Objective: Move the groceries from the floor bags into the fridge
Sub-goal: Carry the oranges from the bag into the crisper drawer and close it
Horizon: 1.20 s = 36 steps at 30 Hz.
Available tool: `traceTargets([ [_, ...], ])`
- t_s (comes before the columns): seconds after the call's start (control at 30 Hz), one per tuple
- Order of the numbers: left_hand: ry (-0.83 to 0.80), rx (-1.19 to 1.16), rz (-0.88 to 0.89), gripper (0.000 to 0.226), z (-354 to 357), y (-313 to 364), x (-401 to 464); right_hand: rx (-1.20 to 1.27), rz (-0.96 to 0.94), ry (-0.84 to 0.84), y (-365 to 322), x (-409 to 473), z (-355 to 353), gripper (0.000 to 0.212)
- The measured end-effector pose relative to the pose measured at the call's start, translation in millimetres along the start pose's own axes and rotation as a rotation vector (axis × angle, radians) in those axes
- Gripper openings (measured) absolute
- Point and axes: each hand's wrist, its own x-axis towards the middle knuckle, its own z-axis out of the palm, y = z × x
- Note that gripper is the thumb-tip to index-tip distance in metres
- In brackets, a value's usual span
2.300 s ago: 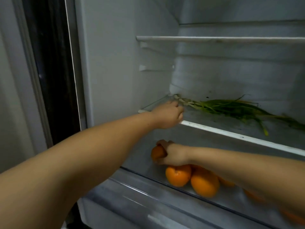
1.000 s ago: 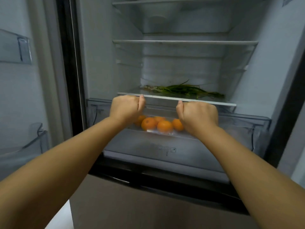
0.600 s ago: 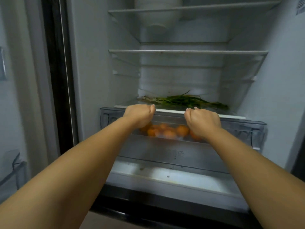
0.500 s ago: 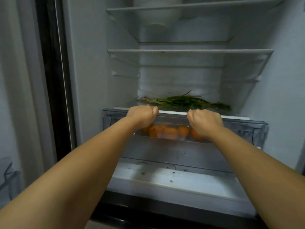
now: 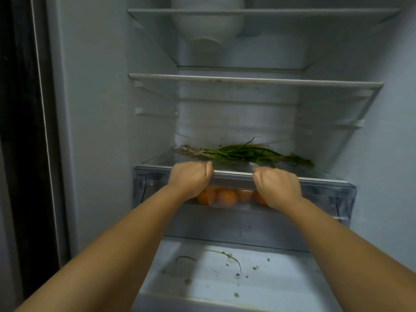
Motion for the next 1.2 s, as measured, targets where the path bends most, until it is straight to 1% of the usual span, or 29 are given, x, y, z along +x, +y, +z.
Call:
traceTargets([
  [0.07, 0.027, -0.007, -0.003, 0.049, 3, -2, 1, 0.110, 0.056, 0.012, 1, 3, 2, 0.037],
  [0.13, 0.032, -0.028, -0.006, 0.048, 4, -2, 2, 0.226, 0.090, -0.029, 3, 6, 6, 0.045],
  [0.23, 0.042, -0.032, -0.001, 0.047, 3, -1, 2, 0.241, 0.053, -0.074, 4, 6, 6, 0.048],
  [0.33, 0.096, -0.031, -0.001, 0.052, 4, 3, -17, 0.282, 0.098, -0.097, -1, -19, 0, 0.049],
  [0.43, 0.058, -0.054, -0.017, 0.049, 7, 2, -50, 0.259, 0.017, -0.197, 3, -58, -5, 0.061],
  [0.5, -0.013, -0.076, -0.014, 0.055, 5, 1, -67, 0.291, 0.003, -0.256, 12, -79, -14, 0.058],
  [0.6, -0.122, -0.183, -0.083, 0.057, -14, 10, -81, 0.350, 0.067, -0.228, 21, -108, -28, 0.050],
  [0.7, -0.155, -0.214, -0.100, 0.040, -30, 29, -101, 0.398, 0.123, -0.221, 17, -133, -42, 0.043],
  [0.77, -0.200, -0.253, -0.104, 0.025, -38, 44, -123, 0.389, 0.110, -0.244, 11, -148, -52, 0.039],
  [0.8, -0.212, -0.269, -0.102, 0.021, -41, 50, -137, 0.383, 0.093, -0.241, 7, -156, -57, 0.038],
  [1.0, -0.104, -0.348, -0.096, 0.029, -69, 87, -216, 0.415, -0.033, -0.182, -7, -215, -85, 0.035],
  [1.13, -0.093, -0.357, -0.183, 0.031, -89, 111, -281, 0.451, -0.095, -0.177, -5, -271, -101, 0.040],
  [1.2, -0.103, -0.362, -0.217, 0.030, -95, 122, -324, 0.486, -0.124, -0.214, -5, -303, -105, 0.041],
])
